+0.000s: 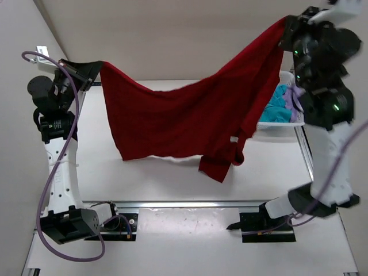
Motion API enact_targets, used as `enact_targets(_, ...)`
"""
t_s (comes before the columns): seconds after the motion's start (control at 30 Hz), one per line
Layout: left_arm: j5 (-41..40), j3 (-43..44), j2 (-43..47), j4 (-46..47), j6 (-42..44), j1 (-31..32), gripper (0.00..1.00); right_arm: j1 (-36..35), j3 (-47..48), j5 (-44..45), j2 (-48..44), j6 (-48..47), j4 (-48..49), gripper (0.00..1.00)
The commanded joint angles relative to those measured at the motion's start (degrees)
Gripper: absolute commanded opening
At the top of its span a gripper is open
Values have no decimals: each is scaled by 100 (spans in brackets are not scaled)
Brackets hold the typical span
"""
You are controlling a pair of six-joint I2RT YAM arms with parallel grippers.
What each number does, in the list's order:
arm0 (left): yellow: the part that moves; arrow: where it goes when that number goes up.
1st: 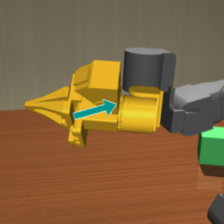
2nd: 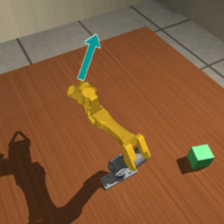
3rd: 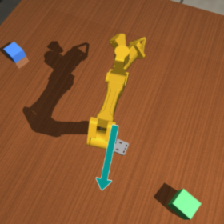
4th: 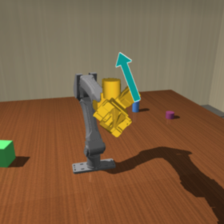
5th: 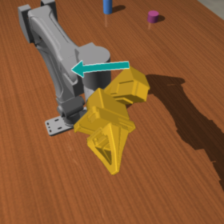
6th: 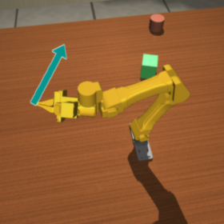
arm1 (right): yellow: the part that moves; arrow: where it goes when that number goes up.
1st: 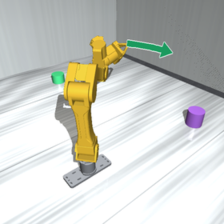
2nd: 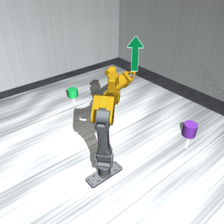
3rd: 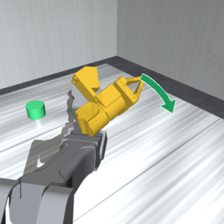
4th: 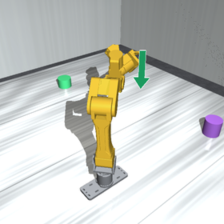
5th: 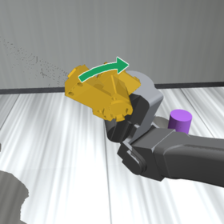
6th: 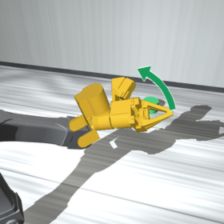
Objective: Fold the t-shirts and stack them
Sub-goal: Flatten out the tshirt
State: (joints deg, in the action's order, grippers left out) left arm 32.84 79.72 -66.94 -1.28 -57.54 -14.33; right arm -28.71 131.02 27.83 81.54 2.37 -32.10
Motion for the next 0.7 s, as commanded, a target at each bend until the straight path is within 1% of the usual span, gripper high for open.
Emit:
enact_targets(0.0, -699, -254, -118, -496, 515, 290, 0, 1541, -136, -2447, 1021, 623, -588, 0)
enact_targets(0.07, -1321, -754, -415, -522, 795, 596, 0, 1850, -725, -3394, 1459, 816, -211, 0)
enact_targets(0.1, -1368, -809, -538, -409, 805, 633, 0, 1991, -753, -3547, 1609, 809, -157, 0)
enact_targets(0.13, -1446, -888, -818, -321, 788, 685, 0, 2123, -632, -3783, 2002, 844, -165, 0)
enact_targets(0.17, -1525, -827, -1169, -303, 771, 781, 0, 2124, -204, -3872, 2468, 870, -348, 0)
enact_targets(0.2, -1500, -766, -1381, -277, 744, 800, 0, 2141, 418, -3943, 2986, 835, -602, 0)
enact_targets(0.23, -1500, -504, -1714, -224, 709, 852, 0, 2141, 824, -3909, 3287, 818, -692, 0)
enact_targets(0.27, -1587, -206, -2065, -267, 709, 870, 0, 2133, 1594, -3917, 3768, 791, -867, 0)
enact_targets(0.3, -1640, -46, -2208, -294, 709, 975, 0, 2159, 1828, -3935, 3930, 809, -738, 0)
enact_targets(0.37, -1545, 873, -2822, -329, 595, 1063, 0, 2316, 1411, -4144, 3871, 1184, -55, 0)
enact_targets(0.4, -1552, 1409, -2955, -390, 508, 1124, 0, 2361, 1269, -4198, 3835, 1230, 367, 0)
enact_targets(0.43, -1448, 1980, -3218, -469, 411, 1116, 0, 2379, 1320, -4225, 3800, 1361, 728, 0)
enact_targets(0.47, -1412, 2229, -3429, -487, 410, 1082, 0, 2387, 1434, -4268, 3791, 1397, 896, 0)
enact_targets(0.5, -1386, 2667, -3562, -531, 288, 1072, 0, 2388, 1757, -4251, 3773, 1398, 1159, 0)
enact_targets(0.53, -1359, 2906, -3607, -540, 244, 1064, 0, 2370, 1847, -4216, 3721, 1398, 1301, 0)
enact_targets(0.57, -1342, 3291, -3624, -523, 217, 994, 0, 2353, 1752, -4234, 3485, 1319, 1711, 0)
enact_targets(0.6, -1350, 3504, -3555, -505, 138, 889, 0, 2344, 1438, -4121, 3091, 1205, 2177, 0)
enact_targets(0.67, -1367, 3646, -3389, -391, 85, 774, 0, 2160, 1198, -3796, 2686, 803, 2461, 0)
